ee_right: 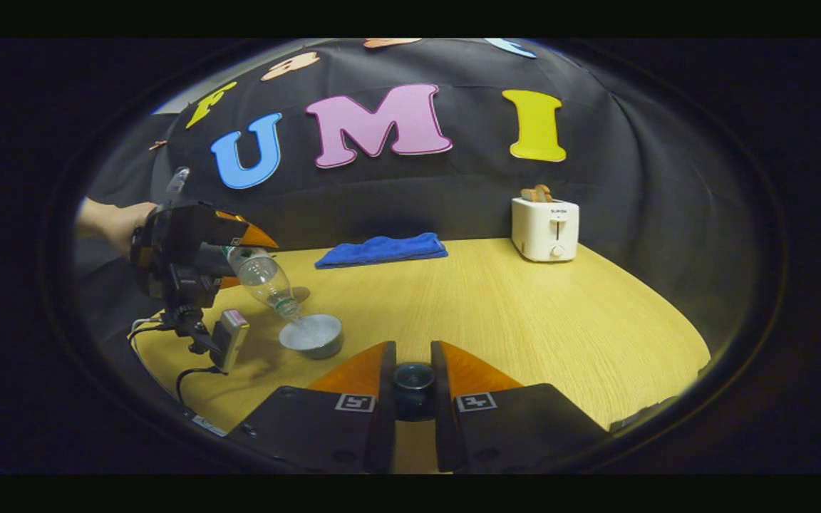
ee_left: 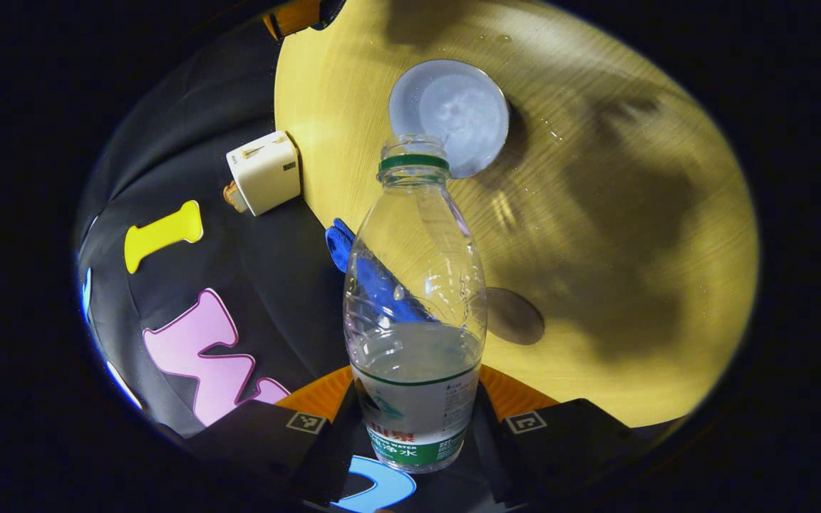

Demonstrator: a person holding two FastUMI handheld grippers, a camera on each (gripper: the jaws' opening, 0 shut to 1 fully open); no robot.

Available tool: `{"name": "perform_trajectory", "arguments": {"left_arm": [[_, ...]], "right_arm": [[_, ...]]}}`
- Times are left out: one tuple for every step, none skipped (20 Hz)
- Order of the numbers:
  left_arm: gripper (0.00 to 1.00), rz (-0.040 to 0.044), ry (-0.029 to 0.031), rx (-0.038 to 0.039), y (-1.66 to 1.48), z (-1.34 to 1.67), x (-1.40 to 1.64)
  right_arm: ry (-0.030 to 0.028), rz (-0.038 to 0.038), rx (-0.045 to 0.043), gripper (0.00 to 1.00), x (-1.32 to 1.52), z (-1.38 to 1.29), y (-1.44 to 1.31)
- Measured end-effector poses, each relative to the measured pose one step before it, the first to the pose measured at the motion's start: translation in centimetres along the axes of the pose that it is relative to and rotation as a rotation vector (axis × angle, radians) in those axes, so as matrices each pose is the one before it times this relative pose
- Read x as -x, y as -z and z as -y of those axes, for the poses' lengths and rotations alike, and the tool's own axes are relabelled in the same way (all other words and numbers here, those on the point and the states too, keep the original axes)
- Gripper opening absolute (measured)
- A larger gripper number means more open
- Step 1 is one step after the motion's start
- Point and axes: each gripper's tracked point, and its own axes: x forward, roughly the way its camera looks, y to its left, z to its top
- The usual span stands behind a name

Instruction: Open the teacup lid with one hand, grasp the water bottle and pour water into the teacup with the other hand; after pouring, place the water bottle on the coaster and then close the teacup lid.

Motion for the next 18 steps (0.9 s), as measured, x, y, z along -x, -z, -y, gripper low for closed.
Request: {"name": "perform_trajectory", "arguments": {"left_arm": [[0.76, 0.00134, -0.00139, -0.00536, -0.089, -0.073, 0.021], [0.76, 0.00171, -0.00183, -0.00797, -0.016, -0.115, 0.058], [0.76, 0.00193, -0.00173, -0.00746, -0.011, -0.176, 0.087], [0.76, -0.00101, 0.00057, -0.00518, 0.032, 0.021, 0.101], [0.76, 0.00253, -0.00295, -0.00518, -0.094, -0.075, 0.022], [0.76, 0.00003, -0.00006, -0.00454, -0.011, -0.09, -0.038], [0.75, 0.0009, -0.00306, -0.00349, -0.031, -0.015, 0.011], [0.75, -0.00068, -0.00159, -0.00176, 0.002, -0.093, 0.007], [0.76, -0.00303, -0.00288, 0.00057, 0.042, 0.054, 0.02], [0.76, 0.00057, 0.00157, 0.00711, 0.004, -0.023, 0.117], [0.76, 0.00209, 0.00194, 0.0084, -0.085, 0.225, -0.031], [0.76, -0.00111, -0.00159, 0.00304, 0.049, -0.014, 0.009], [0.75, -0.00029, 0.00044, 0.00248, 0.013, 0.115, 0.003], [0.76, 0.00182, -0.002, 0.00621, 0.039, 0.006, 0.043], [0.76, 0.00277, -0.00363, 0.00856, -0.068, 0.053, 0.006], [0.76, 0.00353, -0.00196, 0.01581, 0.003, 0.044, 0.059], [0.75, -0.00071, 0.00084, 0.02346, 0.03, 0.21, 0.089], [0.76, 0.006, -0.00498, 0.03588, 0.026, 0.0, 0.114]], "right_arm": [[-0.00588, 0.00112, 0.00574, 0.22, -0.038, -0.208, -0.109], [-0.00513, 0.00113, 0.0034, 0.27, 0.023, -0.153, -0.066], [-0.00508, 0.0006, 0.00094, 0.26, 0.054, -0.19, -0.146], [-0.00514, 0.00007, -0.00077, 0.26, -0.109, -0.198, -0.127], [-0.00322, -0.00201, 0.00013, 0.27, -0.051, -0.086, 0.033], [-0.00207, -0.00264, 0.00083, 0.22, -0.065, -0.062, 0.021], [0.00008, -0.00124, -0.00054, 0.27, -0.049, -0.048, 0.01], [-0.00182, -0.00076, -0.00378, 0.31, -0.007, -0.065, -0.031], [-0.00099, -0.00278, -0.00344, 0.31, 0.028, -0.078, 0.033], [-0.00022, -0.00173, -0.00055, 0.27, -0.011, -0.098, -0.135], [0.00118, -0.00031, 0.00335, 0.22, 0.083, -0.02, -0.09], [0.00267, 0.00158, 0.00539, 0.22, -0.068, 0.129, -0.179], [0.00161, -0.00023, 0.00359, 0.27, -0.068, 0.083, -0.169], [0.00039, -0.00196, 0.00132, 0.26, -0.013, 0.075, -0.11], [0.00105, -0.00116, 0.0008, 0.26, -0.079, -0.009, -0.181], [0.00186, 0.00015, 0.0019, 0.26, -0.073, 0.002, -0.296], [0.00304, 0.00071, 0.00368, 0.27, -0.031, 0.105, -0.142], [0.00314, 0.00062, 0.00437, 0.29, -0.14, 0.075, -0.334]]}}
